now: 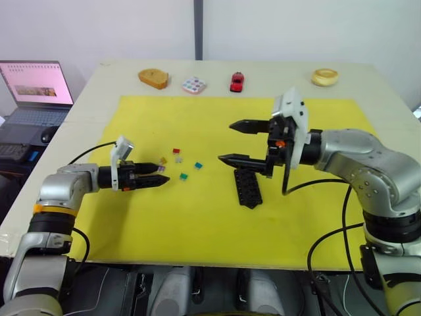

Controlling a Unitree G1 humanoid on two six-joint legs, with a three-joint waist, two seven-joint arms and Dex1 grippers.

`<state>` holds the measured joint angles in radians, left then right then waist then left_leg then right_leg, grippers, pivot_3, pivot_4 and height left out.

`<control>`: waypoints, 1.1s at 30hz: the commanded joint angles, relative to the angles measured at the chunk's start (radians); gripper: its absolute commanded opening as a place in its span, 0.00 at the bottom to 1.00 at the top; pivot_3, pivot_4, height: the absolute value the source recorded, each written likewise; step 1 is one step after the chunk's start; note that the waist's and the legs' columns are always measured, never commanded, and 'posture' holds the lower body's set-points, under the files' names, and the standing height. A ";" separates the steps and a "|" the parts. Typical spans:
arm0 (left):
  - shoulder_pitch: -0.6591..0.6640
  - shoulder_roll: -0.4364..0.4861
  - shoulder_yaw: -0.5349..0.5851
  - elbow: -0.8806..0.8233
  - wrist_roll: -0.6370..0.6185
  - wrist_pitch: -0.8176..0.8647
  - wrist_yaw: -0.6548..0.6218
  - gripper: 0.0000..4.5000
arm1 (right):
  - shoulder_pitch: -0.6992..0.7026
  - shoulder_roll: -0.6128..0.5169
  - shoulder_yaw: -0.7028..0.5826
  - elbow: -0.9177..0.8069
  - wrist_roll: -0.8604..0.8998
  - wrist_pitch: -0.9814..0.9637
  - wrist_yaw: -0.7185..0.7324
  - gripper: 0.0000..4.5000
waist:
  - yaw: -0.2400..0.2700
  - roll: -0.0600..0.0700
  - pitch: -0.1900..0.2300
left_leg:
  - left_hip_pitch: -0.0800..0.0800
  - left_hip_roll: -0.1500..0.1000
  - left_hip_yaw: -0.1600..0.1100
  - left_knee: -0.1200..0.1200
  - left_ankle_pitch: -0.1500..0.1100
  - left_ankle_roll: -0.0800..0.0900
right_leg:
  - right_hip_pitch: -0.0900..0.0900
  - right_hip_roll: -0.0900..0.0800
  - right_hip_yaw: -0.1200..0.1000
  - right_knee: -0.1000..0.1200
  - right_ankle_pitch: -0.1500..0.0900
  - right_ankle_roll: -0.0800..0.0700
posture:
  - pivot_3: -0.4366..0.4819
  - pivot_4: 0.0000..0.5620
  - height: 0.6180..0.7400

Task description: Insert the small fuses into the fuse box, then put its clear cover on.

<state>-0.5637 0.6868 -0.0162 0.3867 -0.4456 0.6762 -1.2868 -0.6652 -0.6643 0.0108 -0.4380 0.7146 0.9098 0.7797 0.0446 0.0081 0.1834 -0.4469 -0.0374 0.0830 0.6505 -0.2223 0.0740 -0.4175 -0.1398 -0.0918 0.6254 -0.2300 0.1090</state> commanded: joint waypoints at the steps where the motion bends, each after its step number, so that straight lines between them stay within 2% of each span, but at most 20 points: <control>1: -0.008 -0.028 -0.044 0.042 0.028 0.019 0.000 0.99 | 0.002 -0.009 -0.036 -0.027 0.011 -0.008 -0.013 1.00 | 0.000 0.000 0.000 | 0.000 0.000 0.000 0.000 0.000 0.000 | 0.000 0.000 0.000 0.000 0.000 0.000 | 0.48 0.27 1.00; 5: -0.009 -0.042 -0.026 0.065 0.007 0.078 -0.010 0.99 | 0.004 -0.010 -0.035 -0.023 0.005 -0.014 -0.022 1.00 | 0.000 0.000 0.000 | 0.001 0.000 0.000 0.000 0.000 0.000 | 0.001 0.000 0.000 0.000 0.000 0.000 | 0.48 0.27 1.00; 8: 0.002 -0.051 -0.012 0.067 -0.016 0.137 -0.016 0.81 | 0.006 -0.011 -0.034 -0.020 -0.002 -0.019 -0.028 1.00 | -0.002 0.000 0.000 | 0.001 0.000 0.000 0.000 0.000 0.001 | 0.002 0.000 0.000 0.000 0.000 0.000 | 0.48 0.27 1.00; 11: 0.015 -0.059 0.004 0.080 -0.009 0.131 -0.004 0.48 | 0.009 -0.014 -0.031 -0.019 -0.007 -0.024 -0.031 1.00 | -0.006 0.000 0.000 | 0.001 0.000 0.000 0.000 -0.001 0.002 | 0.002 0.000 0.000 -0.002 0.000 0.000 | 0.48 0.27 1.00; 12: 0.019 -0.062 0.012 0.085 -0.010 0.132 0.001 0.34 | 0.010 -0.015 -0.031 -0.019 -0.008 -0.026 -0.030 1.00 | -0.006 0.000 0.000 | 0.001 0.000 0.000 0.000 -0.001 0.002 | 0.002 0.000 0.000 -0.002 0.000 0.001 | 0.48 0.27 1.00; 13: 0.023 -0.064 0.021 0.094 -0.012 0.135 0.005 0.27 | 0.009 -0.015 -0.030 -0.017 -0.010 -0.028 -0.030 1.00 | -0.006 0.000 0.000 | 0.001 0.000 0.000 0.000 0.000 0.001 | 0.002 0.000 0.000 -0.003 0.000 0.001 | 0.48 0.27 1.00; 15: 0.030 -0.071 0.037 0.108 -0.011 0.125 0.019 0.01 | 0.008 -0.016 -0.028 -0.012 -0.015 -0.032 -0.029 1.00 | -0.008 0.000 0.000 | 0.001 0.000 0.001 0.000 0.000 0.000 | 0.003 0.001 0.000 -0.006 0.000 0.001 | 0.48 0.27 1.00; 21: 0.057 -0.082 0.078 0.087 -0.038 0.130 0.038 0.00 | 0.013 -0.020 -0.029 -0.009 -0.021 -0.038 -0.022 1.00 | -0.009 0.000 -0.001 | 0.003 0.000 0.001 0.000 -0.003 0.005 | 0.006 0.000 0.000 -0.009 0.001 0.001 | 0.48 0.27 1.00; 25: 0.104 -0.078 0.165 0.019 -0.109 0.179 0.067 0.00 | 0.009 -0.016 -0.046 0.004 -0.009 -0.027 -0.031 1.00 | -0.023 0.000 -0.001 | 0.003 0.000 0.001 -0.002 -0.002 0.003 | 0.005 0.000 0.000 -0.010 0.001 0.001 | 0.48 0.27 1.00; 31: 0.183 -0.128 0.321 -0.157 -0.265 0.300 0.198 0.00 | 0.006 -0.022 -0.063 0.022 0.037 0.016 -0.021 1.00 | -0.040 0.000 0.000 | 0.002 0.000 0.001 -0.003 -0.001 0.000 | 0.006 0.000 0.000 -0.010 0.001 0.001 | 0.48 0.27 1.00; 33: 0.225 -0.158 0.381 -0.274 -0.345 0.371 0.273 0.00 | 0.002 -0.036 -0.061 0.026 0.045 0.026 -0.002 1.00 | -0.040 0.000 0.000 | 0.002 0.000 0.001 -0.003 -0.001 0.000 | 0.006 0.000 0.000 -0.011 0.001 0.002 | 0.48 0.27 1.00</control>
<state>-0.3683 0.5445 0.3140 0.2103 -0.7101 0.9814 -1.0680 -0.6467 -0.6833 -0.0207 -0.3983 0.7374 0.9346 0.7596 0.0044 0.0078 0.1831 -0.4447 -0.0371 0.0842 0.6476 -0.2230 0.0744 -0.4119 -0.1397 -0.0922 0.6148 -0.2289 0.1105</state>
